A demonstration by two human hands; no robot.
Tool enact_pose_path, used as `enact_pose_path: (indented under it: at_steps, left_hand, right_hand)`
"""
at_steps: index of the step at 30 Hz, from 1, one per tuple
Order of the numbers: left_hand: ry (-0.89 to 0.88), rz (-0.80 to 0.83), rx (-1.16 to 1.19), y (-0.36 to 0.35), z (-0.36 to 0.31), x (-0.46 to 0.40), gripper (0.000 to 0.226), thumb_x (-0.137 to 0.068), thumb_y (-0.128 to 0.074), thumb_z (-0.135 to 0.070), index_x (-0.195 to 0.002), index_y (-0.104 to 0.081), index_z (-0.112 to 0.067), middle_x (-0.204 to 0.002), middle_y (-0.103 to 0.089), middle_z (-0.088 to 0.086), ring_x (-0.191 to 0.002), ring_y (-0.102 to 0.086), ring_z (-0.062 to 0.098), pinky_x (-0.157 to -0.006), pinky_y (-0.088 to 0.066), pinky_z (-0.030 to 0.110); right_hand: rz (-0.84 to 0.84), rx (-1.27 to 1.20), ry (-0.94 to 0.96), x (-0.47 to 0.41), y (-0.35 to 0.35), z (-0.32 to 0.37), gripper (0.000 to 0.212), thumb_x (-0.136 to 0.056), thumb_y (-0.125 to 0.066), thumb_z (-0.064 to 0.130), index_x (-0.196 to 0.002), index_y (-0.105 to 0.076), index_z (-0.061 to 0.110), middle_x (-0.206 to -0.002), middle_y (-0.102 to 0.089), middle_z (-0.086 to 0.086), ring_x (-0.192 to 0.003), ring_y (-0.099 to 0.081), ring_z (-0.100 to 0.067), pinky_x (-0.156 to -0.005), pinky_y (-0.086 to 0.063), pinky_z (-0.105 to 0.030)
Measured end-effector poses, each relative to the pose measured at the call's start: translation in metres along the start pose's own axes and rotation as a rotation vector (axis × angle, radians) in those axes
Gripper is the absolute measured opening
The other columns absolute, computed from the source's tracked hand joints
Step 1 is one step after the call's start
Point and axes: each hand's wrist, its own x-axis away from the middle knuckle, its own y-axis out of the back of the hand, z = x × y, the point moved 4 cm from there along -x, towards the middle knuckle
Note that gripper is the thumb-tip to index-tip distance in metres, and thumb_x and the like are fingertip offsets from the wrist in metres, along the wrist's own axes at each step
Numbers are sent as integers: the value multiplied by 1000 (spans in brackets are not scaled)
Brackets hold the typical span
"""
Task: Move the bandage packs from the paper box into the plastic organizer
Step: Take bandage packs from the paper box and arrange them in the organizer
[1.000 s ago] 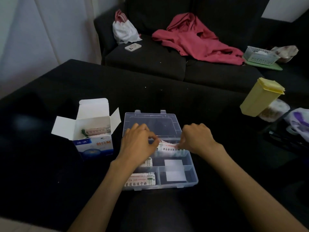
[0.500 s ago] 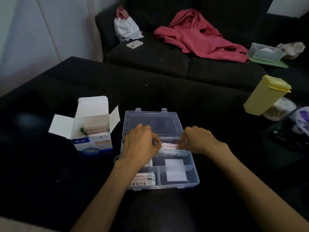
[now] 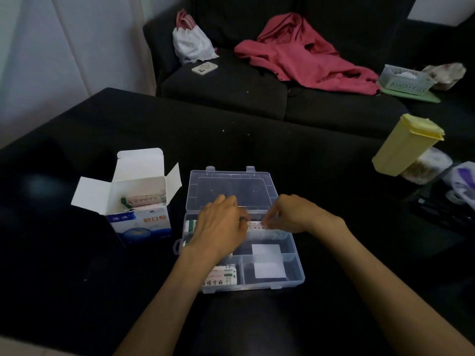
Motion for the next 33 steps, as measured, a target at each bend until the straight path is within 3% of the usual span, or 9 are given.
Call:
enact_pose_path:
  at_steps: [5,8,13,17,22,25,29,33]
  left_hand:
    - [37,6,11,-1,4,0,23,-96,-49,-31,-108,-68,-27,-107,-53,-4,-96,-41,10,-86,-39,26]
    - [48,5,12,0,4,-1,24,-96,-48,-31,-108,-68,-26,-108,-54,-3,-101,-45,13,-89,-40,28]
    - [99,-20,-7,1,3,-1,23,-95,-51,-33,-107,-69,-24,-105,-53,-4,-96,-42,11,-89,-40,28]
    - [120,-31,-21,4,1,-1,23,-95,-52,-31,-109,-69,-26,-107,-55,-3,-104,-45,14,-90,-40,29]
    - [80,24,-44,3,0,1,28,-98,-45,-29,-116,-67,-31,-110,-53,-1,-106,-46,17,-93,-39,31]
    - [69,45,-70,2,-1,1,31,-99,-41,-29,-120,-64,-29,-111,-52,1,-108,-45,18,-95,-37,32]
    - [72,58,-104,1,-3,0,32,-100,-38,-29,-118,-64,-22,-112,-51,3,-109,-44,19,-94,-37,33]
    - [74,68,-106,2,-2,0,32,-100,-38,-29,-120,-63,-23,-111,-50,2,-109,-43,18,-96,-36,34]
  right_hand:
    - [-125,-149,-176,4,27,-14,17,-85,-66,28,-97,-67,17,-99,-66,-1,-91,-61,-16,-82,-51,-32]
    - [-122,41,-271,17,27,-6,19,-86,-65,26,-100,-60,14,-90,-59,-2,-89,-59,-19,-83,-51,-33]
    - [-125,463,-207,22,4,19,32,-90,-56,25,-119,-52,13,-118,-55,-7,-116,-46,-25,-100,-35,-37]
    - [-37,315,-242,17,0,21,31,-93,-51,26,-122,-49,15,-127,-50,-9,-125,-37,-28,-106,-27,-41]
    - [19,0,-266,12,3,-2,14,-91,-55,26,-94,-47,16,-114,-57,-8,-112,-51,-25,-105,-37,-42]
    - [-25,-33,-262,9,2,-13,12,-90,-57,25,-87,-54,14,-99,-62,-4,-98,-60,-22,-99,-44,-41]
    - [-212,106,-214,10,4,-16,17,-90,-57,29,-98,-66,17,-94,-67,-1,-81,-62,-17,-87,-51,-38]
    - [-108,162,-207,10,-1,-13,24,-91,-56,31,-110,-64,19,-108,-65,-2,-91,-60,-17,-91,-48,-37]
